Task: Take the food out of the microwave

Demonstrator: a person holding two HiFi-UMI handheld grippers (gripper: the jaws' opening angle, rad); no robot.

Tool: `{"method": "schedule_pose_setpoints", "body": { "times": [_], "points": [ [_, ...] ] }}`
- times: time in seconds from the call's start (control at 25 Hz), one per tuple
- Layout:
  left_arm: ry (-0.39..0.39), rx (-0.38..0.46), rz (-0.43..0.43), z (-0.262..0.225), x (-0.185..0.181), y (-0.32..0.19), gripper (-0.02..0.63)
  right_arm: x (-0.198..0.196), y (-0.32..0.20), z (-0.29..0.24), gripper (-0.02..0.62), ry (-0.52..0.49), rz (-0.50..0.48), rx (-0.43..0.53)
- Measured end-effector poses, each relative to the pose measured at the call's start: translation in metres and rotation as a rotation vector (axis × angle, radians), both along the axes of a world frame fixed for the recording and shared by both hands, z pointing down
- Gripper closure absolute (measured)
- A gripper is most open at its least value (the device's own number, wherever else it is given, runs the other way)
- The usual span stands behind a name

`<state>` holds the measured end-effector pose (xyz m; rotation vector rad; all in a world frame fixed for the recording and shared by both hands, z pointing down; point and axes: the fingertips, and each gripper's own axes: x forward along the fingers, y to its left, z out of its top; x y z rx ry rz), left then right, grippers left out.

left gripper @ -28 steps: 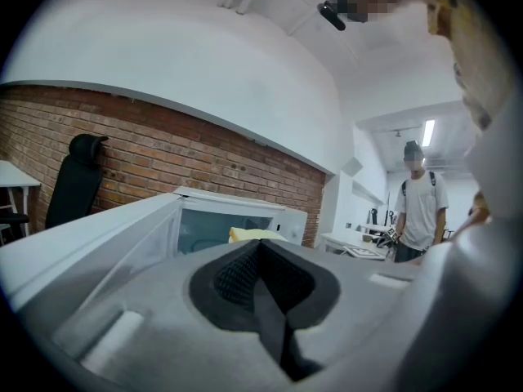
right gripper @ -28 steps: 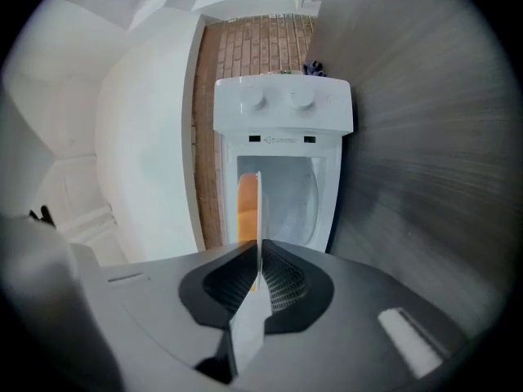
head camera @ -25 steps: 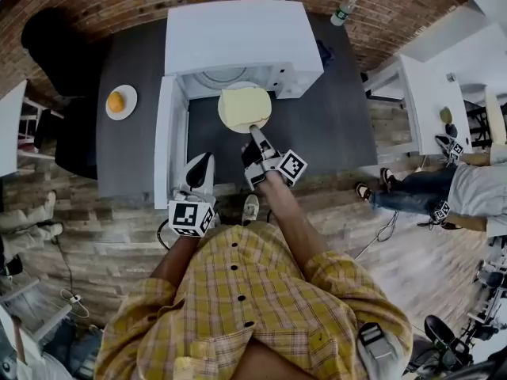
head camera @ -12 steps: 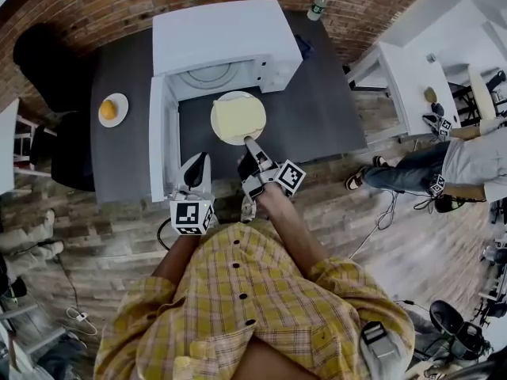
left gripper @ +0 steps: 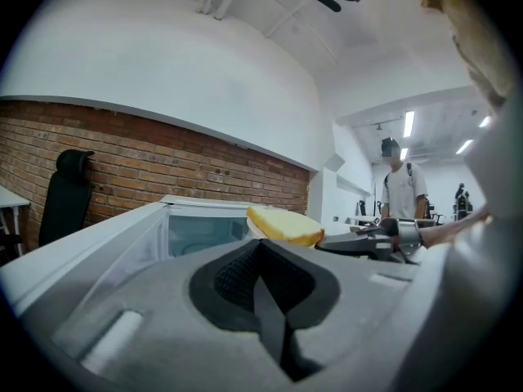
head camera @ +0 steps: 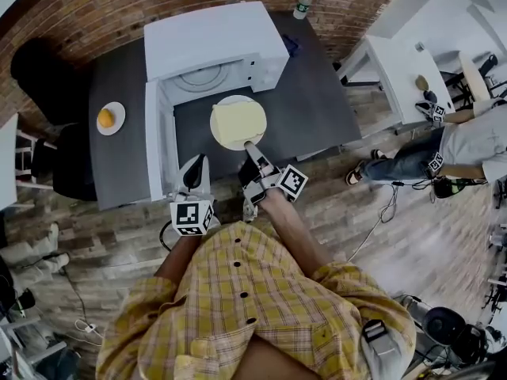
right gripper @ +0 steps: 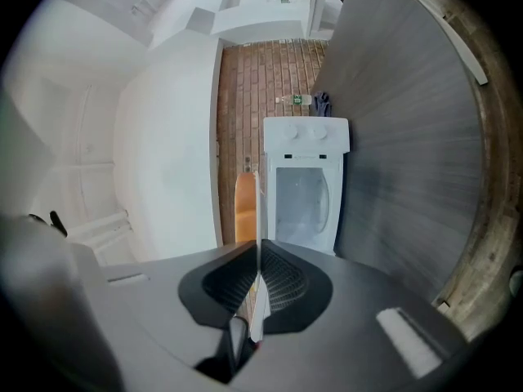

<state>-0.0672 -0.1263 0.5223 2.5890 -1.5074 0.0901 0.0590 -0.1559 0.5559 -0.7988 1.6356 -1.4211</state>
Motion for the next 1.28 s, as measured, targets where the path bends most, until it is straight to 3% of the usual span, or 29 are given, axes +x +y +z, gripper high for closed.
{"method": "schedule_pose_setpoints", "body": {
  "times": [1.28],
  "points": [
    [-0.020,0.007,-0.019,-0.0010,0.0023,-0.0084,0.610,-0.0038,-0.0018,-0.0009,0.580,-0.004,-0.044,-0.048]
  ]
}}
